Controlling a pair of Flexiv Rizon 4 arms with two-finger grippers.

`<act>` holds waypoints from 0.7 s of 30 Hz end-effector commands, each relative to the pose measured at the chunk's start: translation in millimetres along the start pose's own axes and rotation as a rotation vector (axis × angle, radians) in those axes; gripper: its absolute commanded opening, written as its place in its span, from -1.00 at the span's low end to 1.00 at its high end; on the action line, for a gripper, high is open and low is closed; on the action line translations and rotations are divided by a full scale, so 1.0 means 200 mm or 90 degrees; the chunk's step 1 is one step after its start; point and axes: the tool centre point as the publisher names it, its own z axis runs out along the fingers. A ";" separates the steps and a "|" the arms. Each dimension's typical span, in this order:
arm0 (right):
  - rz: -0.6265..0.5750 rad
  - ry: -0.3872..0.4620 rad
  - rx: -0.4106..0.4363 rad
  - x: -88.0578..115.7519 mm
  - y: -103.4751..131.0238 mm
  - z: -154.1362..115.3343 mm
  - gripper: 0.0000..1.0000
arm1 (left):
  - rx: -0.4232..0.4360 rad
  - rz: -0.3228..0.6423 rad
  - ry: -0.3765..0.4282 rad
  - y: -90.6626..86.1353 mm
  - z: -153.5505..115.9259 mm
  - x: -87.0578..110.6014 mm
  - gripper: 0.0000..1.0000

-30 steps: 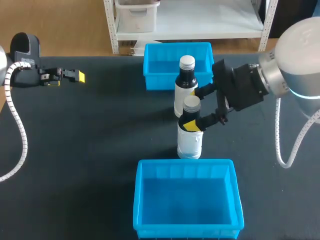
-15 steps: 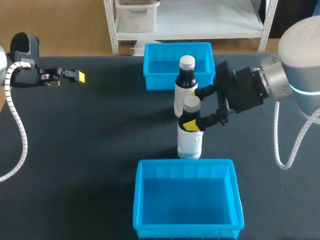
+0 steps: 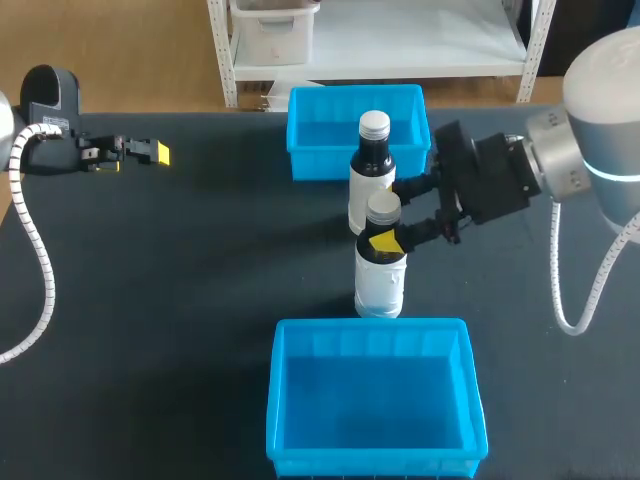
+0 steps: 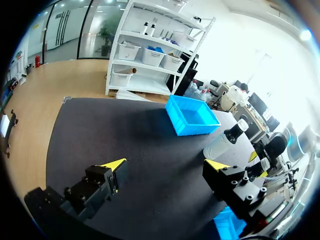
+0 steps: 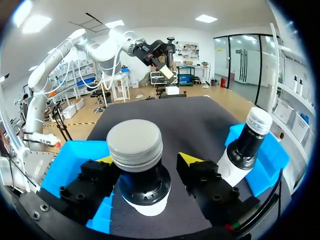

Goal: Pick up the bottle, and place it in the far bin if it is heavy, or in the near bin if it is light.

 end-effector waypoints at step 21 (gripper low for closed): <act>-0.003 -0.009 -0.008 -0.01 0.06 0.01 0.04 | 0.000 0.000 0.000 0.00 0.00 0.00 1.00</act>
